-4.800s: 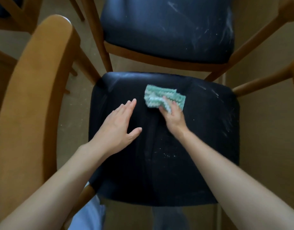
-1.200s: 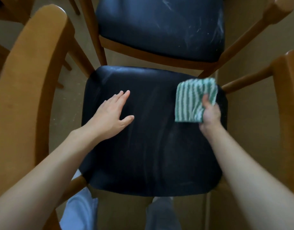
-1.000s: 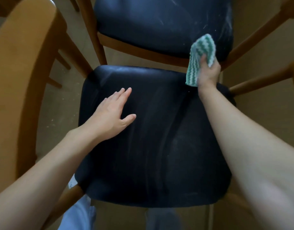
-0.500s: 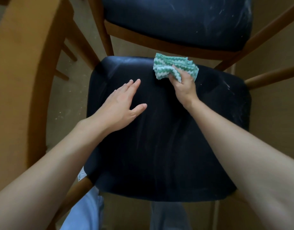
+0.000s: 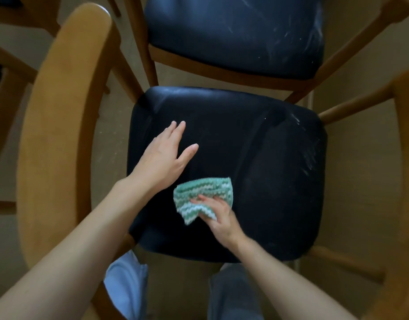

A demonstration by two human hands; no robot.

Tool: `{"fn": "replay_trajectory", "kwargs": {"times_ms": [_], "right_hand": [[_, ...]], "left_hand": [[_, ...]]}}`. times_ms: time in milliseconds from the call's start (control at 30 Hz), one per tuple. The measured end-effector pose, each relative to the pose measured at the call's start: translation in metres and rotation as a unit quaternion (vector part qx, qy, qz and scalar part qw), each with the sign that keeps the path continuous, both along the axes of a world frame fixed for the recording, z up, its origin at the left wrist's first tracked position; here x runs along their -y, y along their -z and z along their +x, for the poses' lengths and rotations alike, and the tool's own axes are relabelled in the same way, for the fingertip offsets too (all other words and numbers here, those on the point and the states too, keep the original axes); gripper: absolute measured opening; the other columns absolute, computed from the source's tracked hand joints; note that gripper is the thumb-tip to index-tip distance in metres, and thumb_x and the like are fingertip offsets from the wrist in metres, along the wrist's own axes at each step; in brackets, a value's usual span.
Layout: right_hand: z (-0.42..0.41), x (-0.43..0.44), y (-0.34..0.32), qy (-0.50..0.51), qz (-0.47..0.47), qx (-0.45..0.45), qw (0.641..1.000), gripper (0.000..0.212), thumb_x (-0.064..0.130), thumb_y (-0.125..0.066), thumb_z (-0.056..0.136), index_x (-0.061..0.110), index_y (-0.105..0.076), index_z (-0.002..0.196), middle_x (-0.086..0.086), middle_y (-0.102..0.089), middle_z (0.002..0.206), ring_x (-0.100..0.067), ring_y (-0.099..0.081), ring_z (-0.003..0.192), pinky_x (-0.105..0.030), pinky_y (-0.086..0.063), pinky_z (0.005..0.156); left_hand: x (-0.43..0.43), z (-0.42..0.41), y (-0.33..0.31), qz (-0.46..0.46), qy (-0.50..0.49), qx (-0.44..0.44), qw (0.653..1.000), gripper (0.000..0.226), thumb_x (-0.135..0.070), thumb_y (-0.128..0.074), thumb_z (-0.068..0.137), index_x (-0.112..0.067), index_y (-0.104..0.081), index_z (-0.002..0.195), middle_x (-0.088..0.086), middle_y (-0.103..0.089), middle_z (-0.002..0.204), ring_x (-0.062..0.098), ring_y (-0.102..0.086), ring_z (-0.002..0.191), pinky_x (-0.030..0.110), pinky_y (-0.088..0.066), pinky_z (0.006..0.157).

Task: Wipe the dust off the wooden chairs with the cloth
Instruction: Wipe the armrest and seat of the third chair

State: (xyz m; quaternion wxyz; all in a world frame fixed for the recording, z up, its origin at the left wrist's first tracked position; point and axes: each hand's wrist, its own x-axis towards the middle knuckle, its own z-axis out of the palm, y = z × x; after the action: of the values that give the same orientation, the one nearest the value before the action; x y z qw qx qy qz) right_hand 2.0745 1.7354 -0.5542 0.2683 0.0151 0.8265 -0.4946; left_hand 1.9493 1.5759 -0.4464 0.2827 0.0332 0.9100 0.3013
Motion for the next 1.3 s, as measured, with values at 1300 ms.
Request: {"fn": "replay_trajectory", "kwargs": {"times_ms": [1300], "right_hand": [[-0.238, -0.152, 0.005, 0.170, 0.230, -0.066, 0.956, 0.042, 0.026, -0.048, 0.098, 0.012, -0.047, 0.137, -0.015, -0.043, 0.144, -0.028, -0.036, 0.135, -0.028, -0.025, 0.106]], "left_hand": [[-0.056, -0.021, 0.047, -0.024, 0.124, -0.012, 0.992, 0.068, -0.048, -0.034, 0.095, -0.023, -0.005, 0.151, -0.001, -0.002, 0.159, 0.013, -0.001, 0.146, 0.032, -0.004, 0.118]]}}
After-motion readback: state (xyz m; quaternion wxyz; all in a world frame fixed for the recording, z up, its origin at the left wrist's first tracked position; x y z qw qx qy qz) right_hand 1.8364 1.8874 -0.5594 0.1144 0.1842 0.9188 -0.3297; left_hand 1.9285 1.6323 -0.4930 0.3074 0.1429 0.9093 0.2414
